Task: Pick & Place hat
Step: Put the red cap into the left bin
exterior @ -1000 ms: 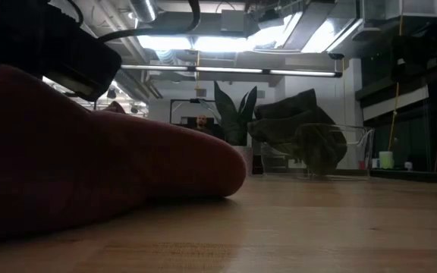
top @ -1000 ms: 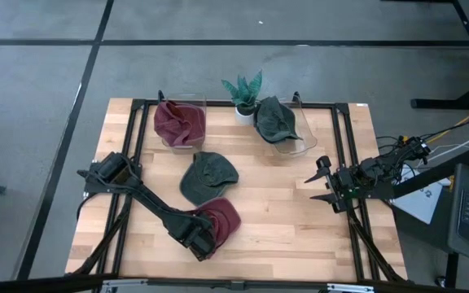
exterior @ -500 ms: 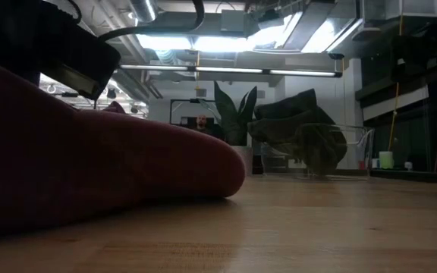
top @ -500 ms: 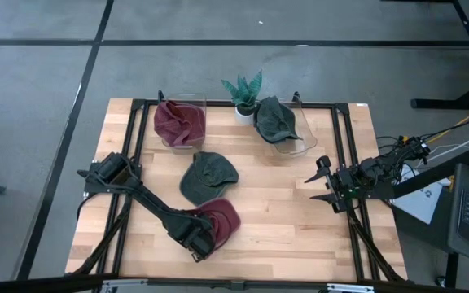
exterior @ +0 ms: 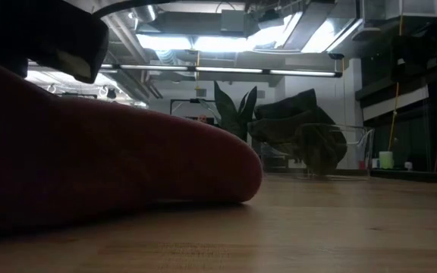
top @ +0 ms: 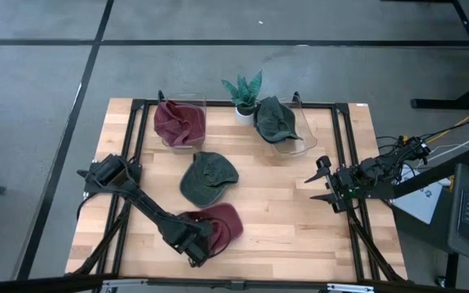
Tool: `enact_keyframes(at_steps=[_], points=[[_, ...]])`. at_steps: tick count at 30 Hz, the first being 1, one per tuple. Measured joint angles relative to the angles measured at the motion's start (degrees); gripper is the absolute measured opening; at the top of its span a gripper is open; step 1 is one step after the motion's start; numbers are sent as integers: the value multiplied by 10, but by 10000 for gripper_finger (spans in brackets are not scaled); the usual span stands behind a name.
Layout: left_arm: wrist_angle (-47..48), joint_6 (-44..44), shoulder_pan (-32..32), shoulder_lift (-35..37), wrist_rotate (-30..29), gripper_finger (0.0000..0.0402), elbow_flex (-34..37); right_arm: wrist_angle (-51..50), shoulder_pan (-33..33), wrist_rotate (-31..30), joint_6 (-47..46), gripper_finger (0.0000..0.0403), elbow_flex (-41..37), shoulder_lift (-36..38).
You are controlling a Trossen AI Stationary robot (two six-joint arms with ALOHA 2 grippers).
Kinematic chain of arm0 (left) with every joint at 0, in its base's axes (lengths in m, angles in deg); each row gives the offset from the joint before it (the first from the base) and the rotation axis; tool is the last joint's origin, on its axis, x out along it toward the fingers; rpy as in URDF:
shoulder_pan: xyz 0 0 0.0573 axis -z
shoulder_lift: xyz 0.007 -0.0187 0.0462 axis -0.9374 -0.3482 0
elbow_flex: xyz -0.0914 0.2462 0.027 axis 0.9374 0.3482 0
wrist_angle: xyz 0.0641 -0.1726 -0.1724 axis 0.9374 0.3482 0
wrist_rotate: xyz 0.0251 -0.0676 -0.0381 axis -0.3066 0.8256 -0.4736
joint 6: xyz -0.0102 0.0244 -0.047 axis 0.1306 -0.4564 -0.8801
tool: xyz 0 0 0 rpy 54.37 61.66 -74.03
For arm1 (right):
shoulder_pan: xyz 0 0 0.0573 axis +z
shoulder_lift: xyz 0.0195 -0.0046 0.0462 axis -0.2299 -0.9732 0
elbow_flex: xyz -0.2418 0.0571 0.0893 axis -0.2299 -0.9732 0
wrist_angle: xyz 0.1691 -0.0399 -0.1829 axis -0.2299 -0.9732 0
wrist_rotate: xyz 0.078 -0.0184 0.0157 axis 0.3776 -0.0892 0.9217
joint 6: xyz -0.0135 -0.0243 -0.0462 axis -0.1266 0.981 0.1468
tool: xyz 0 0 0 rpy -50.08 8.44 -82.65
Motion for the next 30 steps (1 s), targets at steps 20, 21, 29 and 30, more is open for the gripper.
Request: enact_keyframes(at_steps=[20, 21, 29, 30], points=[[22, 231, 20, 47, 62, 10, 3, 0, 0, 0, 0, 252, 0, 0], [29, 239, 20, 52, 69, 10, 2, 0, 0, 0, 0, 252, 0, 0], [151, 272, 19, 80, 59, 10, -37, 0, 0, 0, 0, 252, 0, 0], [160, 277, 19, 83, 56, 10, -43, 0, 0, 0, 0, 252, 0, 0]])
